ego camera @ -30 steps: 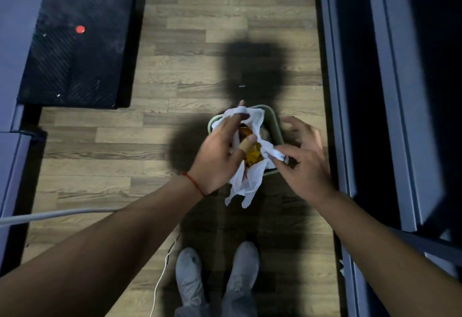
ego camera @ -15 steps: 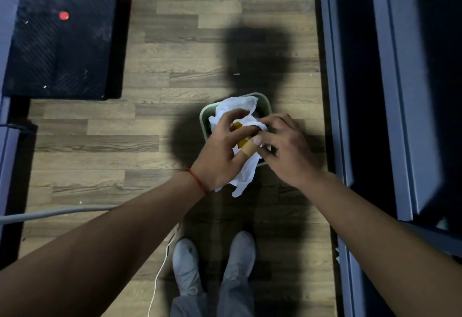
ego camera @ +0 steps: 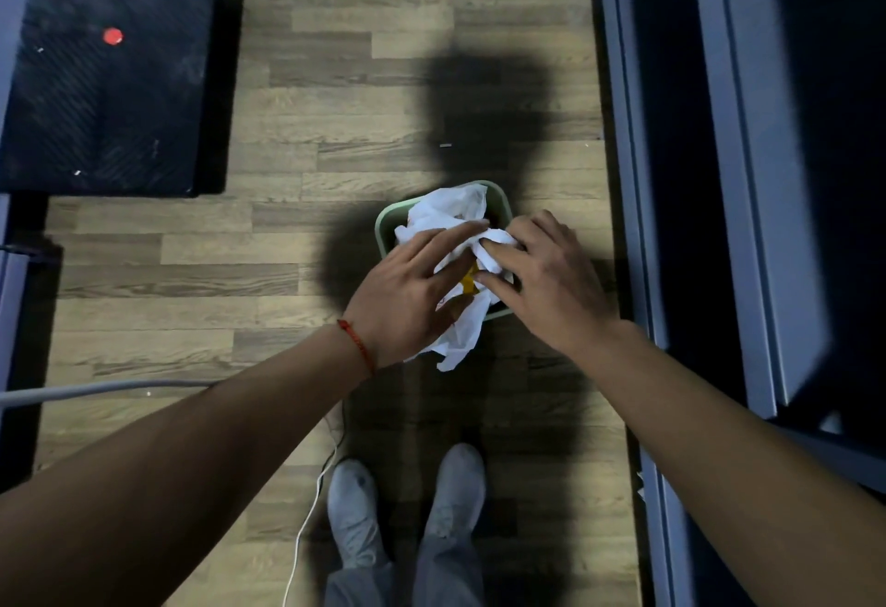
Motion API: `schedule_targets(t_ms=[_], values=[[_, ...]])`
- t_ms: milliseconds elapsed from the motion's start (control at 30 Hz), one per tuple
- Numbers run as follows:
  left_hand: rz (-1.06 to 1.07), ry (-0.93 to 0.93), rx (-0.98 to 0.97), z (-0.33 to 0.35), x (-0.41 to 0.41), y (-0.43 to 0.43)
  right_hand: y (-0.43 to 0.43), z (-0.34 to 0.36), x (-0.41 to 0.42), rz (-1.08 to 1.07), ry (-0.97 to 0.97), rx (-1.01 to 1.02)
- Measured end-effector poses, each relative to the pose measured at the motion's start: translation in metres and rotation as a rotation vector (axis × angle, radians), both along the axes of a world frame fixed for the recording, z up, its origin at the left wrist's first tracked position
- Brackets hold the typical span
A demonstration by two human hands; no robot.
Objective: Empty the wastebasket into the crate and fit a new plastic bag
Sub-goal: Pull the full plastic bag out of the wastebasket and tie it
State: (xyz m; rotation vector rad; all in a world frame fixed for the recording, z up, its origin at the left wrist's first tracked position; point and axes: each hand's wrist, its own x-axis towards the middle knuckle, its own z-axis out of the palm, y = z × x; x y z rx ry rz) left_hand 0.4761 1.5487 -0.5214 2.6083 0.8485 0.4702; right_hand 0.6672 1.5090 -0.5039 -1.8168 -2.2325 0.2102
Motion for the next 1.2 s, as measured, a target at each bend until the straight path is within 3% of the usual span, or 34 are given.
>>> schedule_targets(t_ms=[533,700,833,933,1033,1100,1200], values=[[-0.015,0.112,-0.035,-0.007,-0.023,-0.006,-0.003,0.001,-0.007,-0.066,0.062,-0.020],[0.106,-0.050,-0.263,-0.005,-0.032,-0.004,-0.016,0.001,-0.011,0.073,-0.055,0.049],[0.285,-0.293,-0.560,0.002,-0.020,-0.004,-0.032,-0.007,-0.026,0.277,-0.130,0.012],[0.365,-0.395,-0.656,-0.002,-0.011,-0.001,-0.034,-0.011,-0.042,0.364,-0.139,-0.005],[0.385,-0.372,-0.628,-0.013,-0.016,0.009,-0.031,-0.012,-0.052,0.411,-0.053,-0.042],[0.414,-0.337,-0.611,-0.017,-0.025,0.017,-0.032,-0.014,-0.047,0.368,0.102,-0.072],[0.411,-0.287,-0.588,-0.019,-0.033,0.019,-0.018,-0.016,-0.033,-0.093,0.455,-0.173]])
